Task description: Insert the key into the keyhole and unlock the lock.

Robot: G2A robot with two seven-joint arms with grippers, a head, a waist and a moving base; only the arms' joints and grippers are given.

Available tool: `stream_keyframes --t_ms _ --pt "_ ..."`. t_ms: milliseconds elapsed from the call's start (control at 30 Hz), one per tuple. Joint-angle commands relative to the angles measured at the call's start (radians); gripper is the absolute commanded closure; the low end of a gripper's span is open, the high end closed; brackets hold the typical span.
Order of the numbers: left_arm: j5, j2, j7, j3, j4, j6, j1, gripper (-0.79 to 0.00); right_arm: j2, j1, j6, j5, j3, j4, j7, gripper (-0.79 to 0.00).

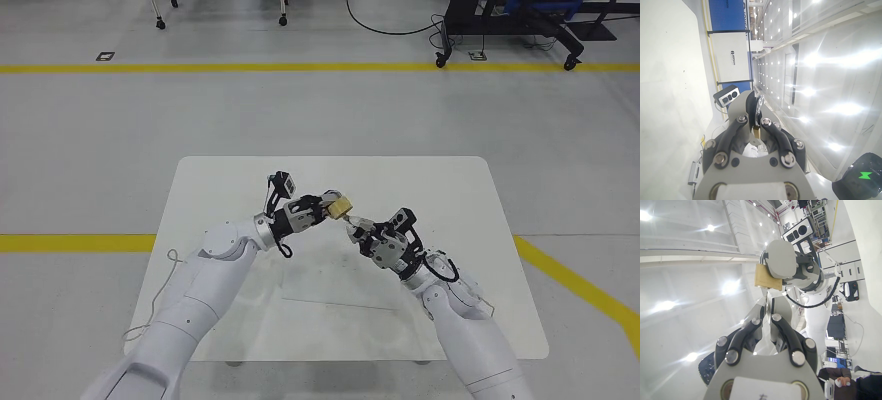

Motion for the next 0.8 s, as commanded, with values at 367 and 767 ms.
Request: stream_keyframes --t_ms 367,767 --pt "0.116 0.005 0.048 -0.006 -0.002 -0.016 -0.029 0.000 0.002 -0.004 -0.010 0.043 0.033 0.022 0.067 -0.246" --pt "0.358 0.013 0.167 0.032 -0.106 -0.009 -0.014 0.000 0.025 -0.037 -0.007 -0.224 0.038 -0.055 0.023 -0.376"
